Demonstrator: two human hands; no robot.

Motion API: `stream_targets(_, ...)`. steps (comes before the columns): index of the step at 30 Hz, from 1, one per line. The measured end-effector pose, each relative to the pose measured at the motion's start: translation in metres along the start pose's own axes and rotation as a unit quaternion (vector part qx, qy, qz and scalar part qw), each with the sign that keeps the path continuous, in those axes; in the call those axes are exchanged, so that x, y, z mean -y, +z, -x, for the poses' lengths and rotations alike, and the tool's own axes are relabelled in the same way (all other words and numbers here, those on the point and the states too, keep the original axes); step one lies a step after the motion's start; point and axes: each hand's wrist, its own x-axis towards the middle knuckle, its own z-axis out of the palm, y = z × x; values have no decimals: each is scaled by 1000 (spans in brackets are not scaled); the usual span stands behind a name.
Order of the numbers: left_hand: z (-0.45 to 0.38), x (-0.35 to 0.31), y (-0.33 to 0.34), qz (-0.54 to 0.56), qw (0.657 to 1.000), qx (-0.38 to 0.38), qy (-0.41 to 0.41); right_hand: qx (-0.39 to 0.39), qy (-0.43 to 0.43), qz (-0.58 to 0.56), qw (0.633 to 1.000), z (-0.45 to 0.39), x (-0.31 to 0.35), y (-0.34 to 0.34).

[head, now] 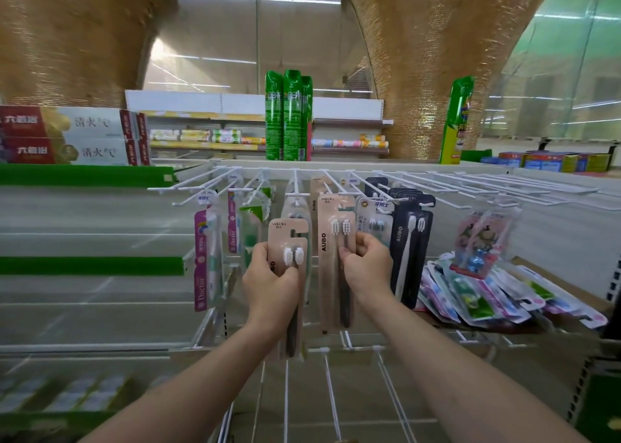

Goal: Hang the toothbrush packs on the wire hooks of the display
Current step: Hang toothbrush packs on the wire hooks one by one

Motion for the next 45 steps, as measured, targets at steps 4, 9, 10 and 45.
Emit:
stream_targets(4, 2, -3, 2, 3, 1000, -2, 0, -4, -4, 4, 1000, 3, -2, 1)
stream_targets(9, 1, -4, -1, 8, 1000, 1, 4, -18, 6, -1, 1000, 2, -5, -1)
stream_targets(10, 1, -4, 0, 3, 1000, -2, 3, -13, 11, 9, 1000, -2, -6, -1)
stream_targets(45, -70, -18, 115, -203, 974, 87, -58, -1, 5, 110, 994, -20, -43, -83)
